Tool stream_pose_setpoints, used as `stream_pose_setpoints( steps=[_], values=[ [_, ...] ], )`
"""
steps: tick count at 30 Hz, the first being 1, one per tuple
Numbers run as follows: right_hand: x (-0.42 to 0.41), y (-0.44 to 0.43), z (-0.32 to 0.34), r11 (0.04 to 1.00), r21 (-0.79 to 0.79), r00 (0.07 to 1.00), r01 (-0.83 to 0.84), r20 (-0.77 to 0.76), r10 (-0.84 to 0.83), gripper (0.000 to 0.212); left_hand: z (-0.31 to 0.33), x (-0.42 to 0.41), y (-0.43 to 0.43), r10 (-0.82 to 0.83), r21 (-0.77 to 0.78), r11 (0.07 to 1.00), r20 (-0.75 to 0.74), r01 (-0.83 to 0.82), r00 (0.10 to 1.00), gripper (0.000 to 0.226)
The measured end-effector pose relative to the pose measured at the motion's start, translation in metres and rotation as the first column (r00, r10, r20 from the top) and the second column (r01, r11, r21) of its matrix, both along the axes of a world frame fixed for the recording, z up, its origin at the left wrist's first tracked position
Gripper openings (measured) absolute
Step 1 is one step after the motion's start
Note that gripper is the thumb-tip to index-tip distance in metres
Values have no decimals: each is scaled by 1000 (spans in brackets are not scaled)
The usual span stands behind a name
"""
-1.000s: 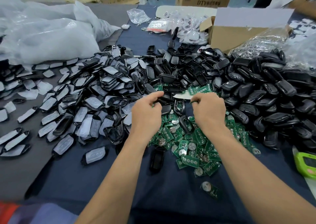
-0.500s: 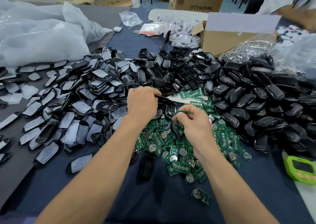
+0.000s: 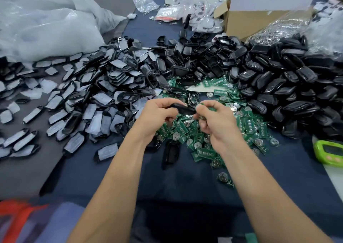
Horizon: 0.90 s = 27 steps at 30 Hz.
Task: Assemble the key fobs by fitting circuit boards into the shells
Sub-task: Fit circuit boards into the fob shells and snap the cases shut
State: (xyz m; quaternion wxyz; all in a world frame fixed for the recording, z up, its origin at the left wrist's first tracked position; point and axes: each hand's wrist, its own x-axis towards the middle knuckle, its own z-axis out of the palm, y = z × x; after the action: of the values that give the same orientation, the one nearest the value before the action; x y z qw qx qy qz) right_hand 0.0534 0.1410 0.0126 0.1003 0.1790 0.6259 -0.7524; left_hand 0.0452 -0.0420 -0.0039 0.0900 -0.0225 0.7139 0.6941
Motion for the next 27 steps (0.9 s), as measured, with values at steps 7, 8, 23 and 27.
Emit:
stream_pose_setpoints(
  steps=[7,8,23,27],
  values=[
    [21,0,-3,997,-34,997,-72,-32,71,25,7,17,9,15,48,999,38,-17,999,38],
    [23,-1,-3,997,-18,996,-81,-50,80,27,8,19,12,24,32,999,37,-25,999,45],
    [35,-3,-10,993,-35,993,111,-46,-112,15,5,30,34,247,149,956,67,-254,967,50],
    [32,1,-7,992,-76,994,102,-18,-104,10,1,30,29,310,110,941,102,-321,945,32]
  ],
)
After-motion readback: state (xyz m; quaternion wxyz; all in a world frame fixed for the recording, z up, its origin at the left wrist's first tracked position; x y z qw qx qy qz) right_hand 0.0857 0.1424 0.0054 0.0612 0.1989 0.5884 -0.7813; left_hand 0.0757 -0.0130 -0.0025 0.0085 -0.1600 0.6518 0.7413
